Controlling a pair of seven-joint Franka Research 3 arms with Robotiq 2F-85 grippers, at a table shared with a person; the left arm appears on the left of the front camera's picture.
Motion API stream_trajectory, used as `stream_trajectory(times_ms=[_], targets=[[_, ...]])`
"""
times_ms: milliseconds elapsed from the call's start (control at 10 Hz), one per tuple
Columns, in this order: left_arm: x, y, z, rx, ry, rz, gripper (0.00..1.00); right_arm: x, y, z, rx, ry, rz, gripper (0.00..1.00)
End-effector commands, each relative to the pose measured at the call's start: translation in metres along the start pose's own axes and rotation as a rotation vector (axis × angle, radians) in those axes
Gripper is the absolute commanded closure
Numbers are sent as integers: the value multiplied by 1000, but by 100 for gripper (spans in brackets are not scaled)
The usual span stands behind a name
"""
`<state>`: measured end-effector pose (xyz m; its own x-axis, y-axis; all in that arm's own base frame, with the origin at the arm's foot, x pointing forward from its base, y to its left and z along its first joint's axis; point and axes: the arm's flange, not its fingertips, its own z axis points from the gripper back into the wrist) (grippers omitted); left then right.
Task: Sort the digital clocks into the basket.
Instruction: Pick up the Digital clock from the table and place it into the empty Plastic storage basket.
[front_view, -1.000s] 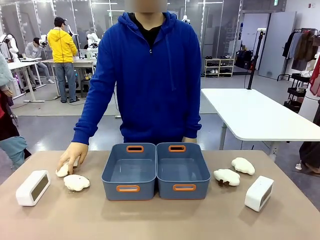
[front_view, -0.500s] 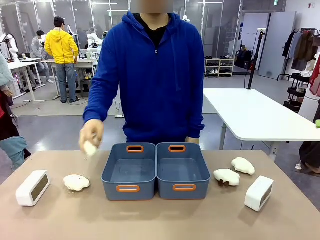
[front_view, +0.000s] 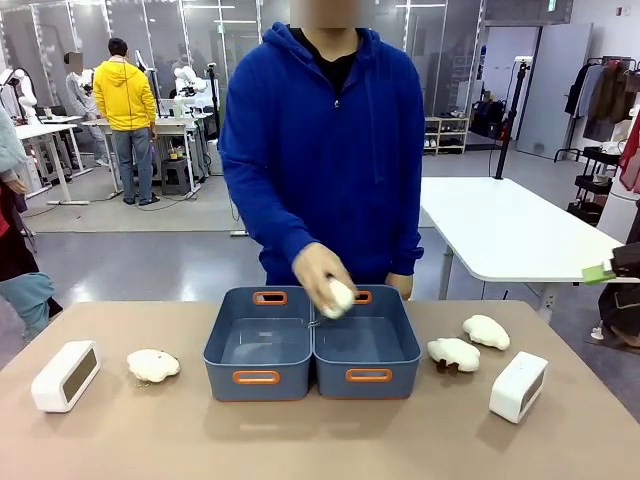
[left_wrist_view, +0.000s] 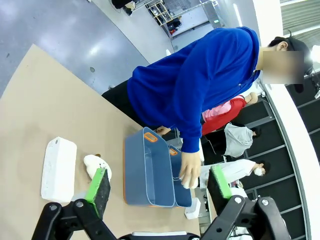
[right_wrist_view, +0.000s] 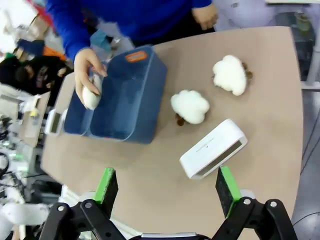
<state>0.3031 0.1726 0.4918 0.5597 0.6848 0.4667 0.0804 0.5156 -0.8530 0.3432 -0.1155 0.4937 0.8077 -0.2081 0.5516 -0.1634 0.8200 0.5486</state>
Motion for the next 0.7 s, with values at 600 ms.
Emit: stream_trajectory(times_ms=[600], targets=[[0, 1, -1, -20, 0, 7, 0, 2, 22, -98, -125, 326, 946, 0]])
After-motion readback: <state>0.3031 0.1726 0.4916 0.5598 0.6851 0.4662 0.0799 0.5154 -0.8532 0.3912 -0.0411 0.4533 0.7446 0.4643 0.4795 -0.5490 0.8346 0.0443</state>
